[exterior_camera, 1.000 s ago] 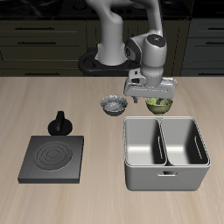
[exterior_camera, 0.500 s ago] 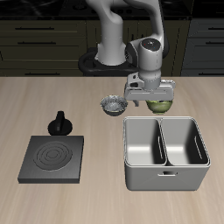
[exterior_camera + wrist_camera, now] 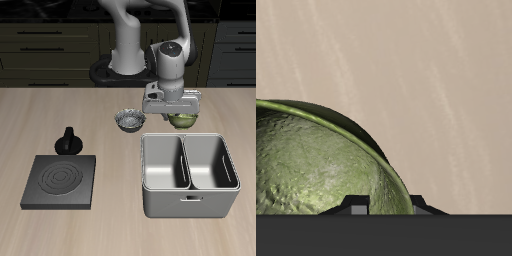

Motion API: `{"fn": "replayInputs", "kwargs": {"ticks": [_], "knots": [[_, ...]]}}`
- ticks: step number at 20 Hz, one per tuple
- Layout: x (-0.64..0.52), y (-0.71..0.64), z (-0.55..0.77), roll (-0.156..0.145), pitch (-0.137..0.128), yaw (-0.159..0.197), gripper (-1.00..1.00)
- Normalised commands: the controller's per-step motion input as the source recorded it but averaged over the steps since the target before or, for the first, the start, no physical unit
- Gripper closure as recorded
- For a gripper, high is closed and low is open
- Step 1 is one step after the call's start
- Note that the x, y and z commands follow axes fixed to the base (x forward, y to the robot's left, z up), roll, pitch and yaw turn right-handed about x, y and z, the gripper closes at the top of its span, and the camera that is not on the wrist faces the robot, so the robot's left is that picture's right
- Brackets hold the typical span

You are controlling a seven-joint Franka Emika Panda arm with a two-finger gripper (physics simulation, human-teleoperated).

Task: Place the green bowl on the flat stove

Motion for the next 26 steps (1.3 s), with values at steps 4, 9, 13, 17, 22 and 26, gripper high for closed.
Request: {"fn": "replayInputs", "kwargs": {"ticks": [4,9,13,17,22,26], "knots": [[-0.03,-0.08,0.18,0.006,-0.035,0.007,1.00],[-0.02,-0.22,0.29,-0.008,-0.025,0.002,1.00],[-0.01,-0.24,0.38,-0.012,-0.045,0.031,1.00],[-0.07,-0.32,0.48,-0.009,-0.065,0.024,1.00],[-0.06,-0.22,0.35,-0.007,-0.033,0.002,1.00],[-0.11,-0.33,0.56,-0.023,-0.067,0.016,1.00]]}}
